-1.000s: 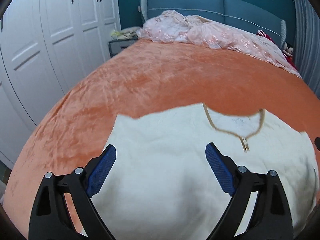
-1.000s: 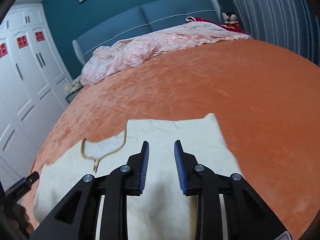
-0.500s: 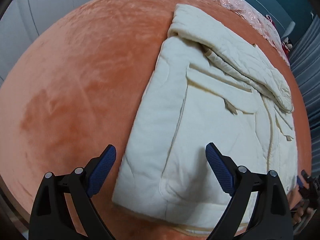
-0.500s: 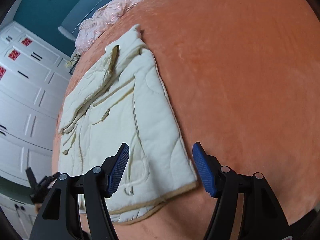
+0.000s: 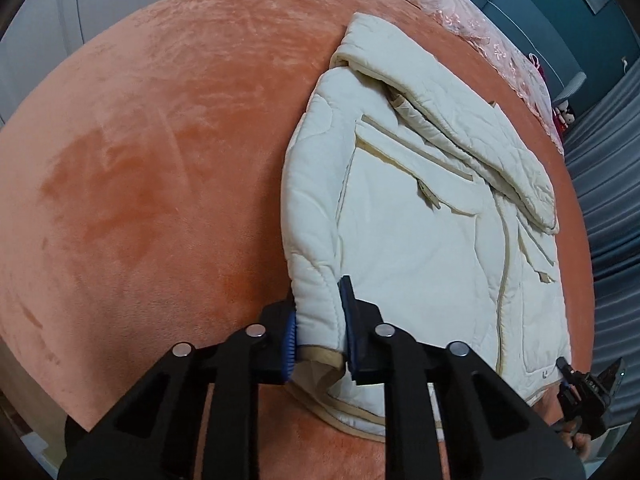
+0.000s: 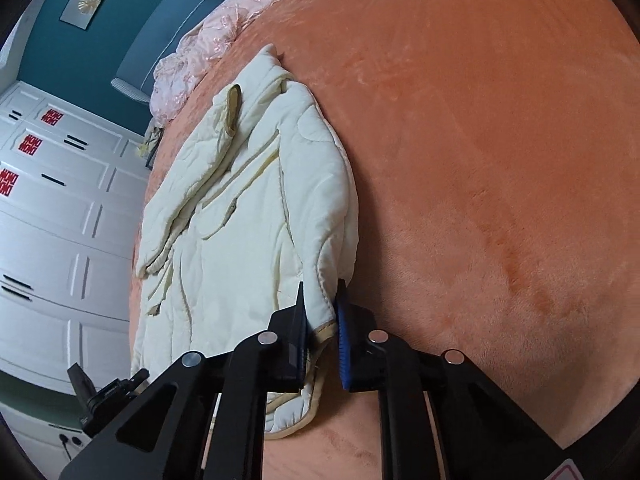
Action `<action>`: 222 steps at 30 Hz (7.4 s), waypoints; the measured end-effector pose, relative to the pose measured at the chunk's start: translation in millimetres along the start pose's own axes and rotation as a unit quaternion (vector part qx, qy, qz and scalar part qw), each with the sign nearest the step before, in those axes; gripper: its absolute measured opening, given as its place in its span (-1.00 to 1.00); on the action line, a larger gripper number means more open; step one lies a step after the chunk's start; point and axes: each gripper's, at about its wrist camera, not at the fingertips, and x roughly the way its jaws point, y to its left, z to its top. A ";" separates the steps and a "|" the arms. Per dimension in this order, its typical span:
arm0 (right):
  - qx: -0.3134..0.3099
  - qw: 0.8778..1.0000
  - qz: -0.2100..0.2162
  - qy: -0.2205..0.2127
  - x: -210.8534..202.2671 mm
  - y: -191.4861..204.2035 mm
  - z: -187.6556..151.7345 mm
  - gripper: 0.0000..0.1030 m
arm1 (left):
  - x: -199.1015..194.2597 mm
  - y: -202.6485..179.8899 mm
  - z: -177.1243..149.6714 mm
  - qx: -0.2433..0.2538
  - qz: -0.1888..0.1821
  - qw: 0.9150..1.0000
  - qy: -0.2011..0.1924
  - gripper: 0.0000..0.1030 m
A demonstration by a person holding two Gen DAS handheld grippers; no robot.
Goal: Fold large clothes
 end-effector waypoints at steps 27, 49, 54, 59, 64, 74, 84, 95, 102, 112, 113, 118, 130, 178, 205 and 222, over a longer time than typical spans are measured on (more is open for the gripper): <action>-0.214 0.974 -0.053 0.060 -253.9 26.5 -143.4 -0.87 | -231.0 10.3 -161.5 0.108 -0.011 0.993 0.041 -0.84; -0.182 0.967 -0.013 -0.176 -142.2 105.3 27.9 -0.88 | -146.5 -46.4 19.0 0.072 0.008 0.986 -0.148 -0.85; -0.166 0.970 -0.032 -0.175 -97.0 106.4 52.9 -0.88 | -97.2 -60.9 45.5 0.080 0.045 0.986 -0.141 -0.85; -0.155 0.972 -0.056 -0.170 -54.7 104.1 70.8 -0.88 | -54.3 -64.7 67.0 0.072 0.072 0.986 -0.128 -0.85; -0.132 0.976 -0.064 -0.159 -20.9 95.6 85.9 -0.88 | -20.3 -68.2 80.3 0.068 0.089 0.987 -0.113 -0.84; -0.139 0.976 -0.107 -0.126 29.0 87.5 95.9 -0.88 | 33.0 -65.6 82.3 0.077 0.124 0.985 -0.089 -0.80; -0.095 0.976 -0.077 -0.182 -0.9 78.3 110.7 -0.63 | 21.8 -56.4 97.0 0.041 0.082 0.992 -0.081 -0.61; -0.168 0.969 -0.021 -0.179 -57.4 132.6 90.5 -0.63 | -91.8 -103.6 110.9 0.107 0.113 0.959 -0.238 0.19; -0.278 0.955 -0.017 -0.100 -2.8 198.1 28.2 -0.63 | -51.4 -160.2 71.2 0.172 0.056 0.969 -0.168 0.16; -0.318 0.947 -0.032 -0.021 74.5 220.2 -13.3 -0.64 | 34.8 -187.2 33.1 0.181 0.039 0.979 -0.088 0.11; -0.319 0.947 -0.035 -0.016 80.5 220.3 -13.3 -0.64 | 38.6 -185.9 31.3 0.178 0.037 0.980 -0.085 0.11; -0.310 0.949 -0.054 0.008 111.2 213.9 -14.1 -0.66 | 61.3 -179.5 28.9 0.169 0.042 0.982 -0.066 0.08; -0.290 0.954 -0.070 0.023 147.1 194.0 -10.9 -0.89 | 97.5 -172.0 17.6 0.177 0.064 0.979 -0.074 0.10; -0.288 0.956 -0.058 0.026 49.4 151.5 -107.2 -0.74 | 11.4 -151.0 -98.8 0.184 0.065 0.978 -0.071 0.22; -0.292 0.955 -0.058 0.012 25.8 175.7 -121.3 -0.74 | -10.5 -131.6 -97.8 0.129 0.054 0.987 -0.076 0.46; -0.294 0.951 -0.060 0.075 48.1 176.9 -158.3 -0.76 | -58.4 28.2 -92.2 -0.120 -0.008 0.992 -0.050 0.47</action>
